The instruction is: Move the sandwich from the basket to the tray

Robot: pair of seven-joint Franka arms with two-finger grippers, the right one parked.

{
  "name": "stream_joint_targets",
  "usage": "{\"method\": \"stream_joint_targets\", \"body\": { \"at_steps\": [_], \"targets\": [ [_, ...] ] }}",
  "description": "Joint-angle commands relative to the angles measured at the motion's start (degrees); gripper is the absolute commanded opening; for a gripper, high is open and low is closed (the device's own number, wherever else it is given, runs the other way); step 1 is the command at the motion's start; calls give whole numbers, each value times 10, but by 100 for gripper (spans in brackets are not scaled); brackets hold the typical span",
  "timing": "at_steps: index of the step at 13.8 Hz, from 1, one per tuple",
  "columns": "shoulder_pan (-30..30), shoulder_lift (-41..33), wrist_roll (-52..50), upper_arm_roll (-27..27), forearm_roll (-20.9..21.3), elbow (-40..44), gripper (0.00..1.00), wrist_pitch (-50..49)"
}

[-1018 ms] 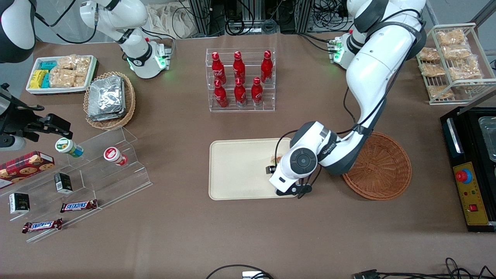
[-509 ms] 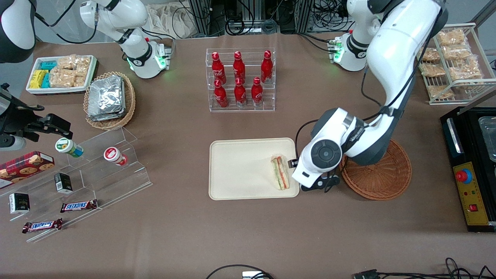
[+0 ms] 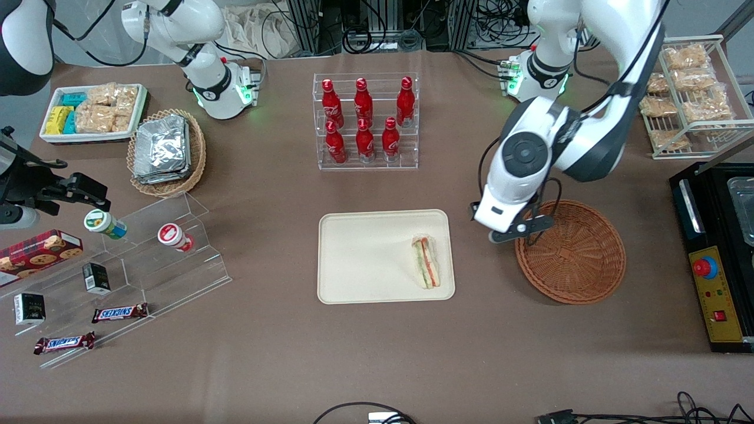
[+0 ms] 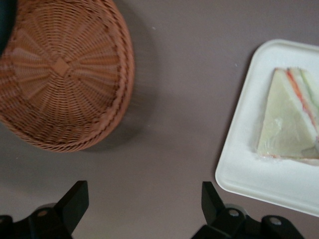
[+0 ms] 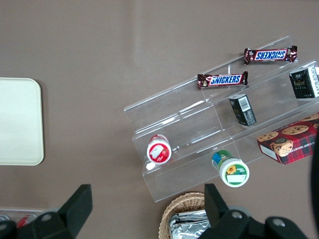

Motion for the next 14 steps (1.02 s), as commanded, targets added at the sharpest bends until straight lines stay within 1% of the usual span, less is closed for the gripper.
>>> {"method": "stream_joint_targets", "body": {
  "at_steps": [1,3,5,7,9,13,14],
  "targets": [
    [49,-39,24,-3,-20,12,100,-22],
    [71,-39,67,-3,-48,57,100,-75],
    [96,-47,105,-3,-54,78,100,-109],
    [117,-59,134,-2,-56,77,100,-113],
    [146,-69,199,-3,-56,76,100,-123],
    [196,-95,300,-3,-88,76,100,-147],
    [200,-99,318,-2,-89,76,100,-153]
  ]
}}
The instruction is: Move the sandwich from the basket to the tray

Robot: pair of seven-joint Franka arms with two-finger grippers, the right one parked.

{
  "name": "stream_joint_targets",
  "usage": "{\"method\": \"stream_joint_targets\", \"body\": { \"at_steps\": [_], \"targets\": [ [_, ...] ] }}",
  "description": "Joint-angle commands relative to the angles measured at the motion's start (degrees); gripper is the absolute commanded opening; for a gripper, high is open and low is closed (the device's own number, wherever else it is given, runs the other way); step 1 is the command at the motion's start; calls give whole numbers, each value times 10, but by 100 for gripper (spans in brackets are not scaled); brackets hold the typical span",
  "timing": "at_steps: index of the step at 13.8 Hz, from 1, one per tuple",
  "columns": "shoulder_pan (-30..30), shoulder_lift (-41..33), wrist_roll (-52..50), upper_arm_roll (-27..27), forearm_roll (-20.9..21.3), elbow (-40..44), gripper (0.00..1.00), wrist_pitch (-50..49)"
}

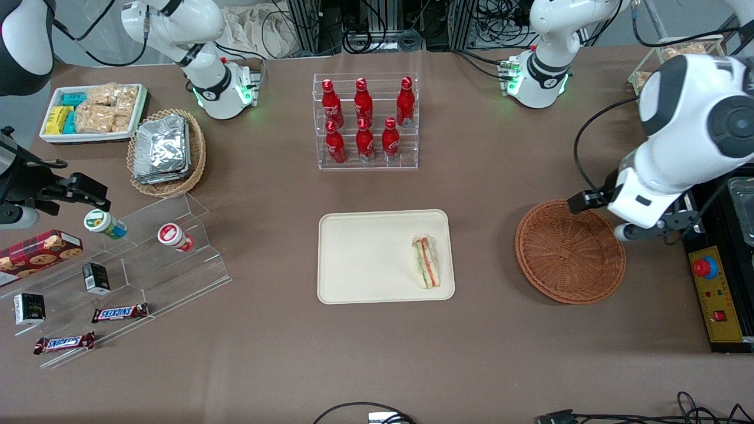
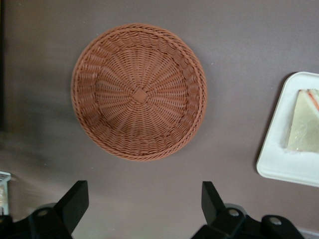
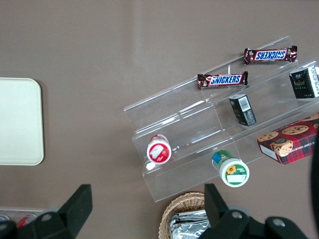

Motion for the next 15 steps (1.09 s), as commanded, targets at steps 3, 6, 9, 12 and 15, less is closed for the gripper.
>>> {"method": "stream_joint_targets", "body": {
  "at_steps": [3,6,9,12,15],
  "targets": [
    [36,-27,102,-5,-15,-1,100,-25],
    [43,-24,153,-4,-4,9,100,-42],
    [37,-16,151,-7,-1,21,100,-45],
    [22,-6,142,-9,31,34,100,-47],
    [14,9,143,-14,38,50,100,-63]
  ]
}}
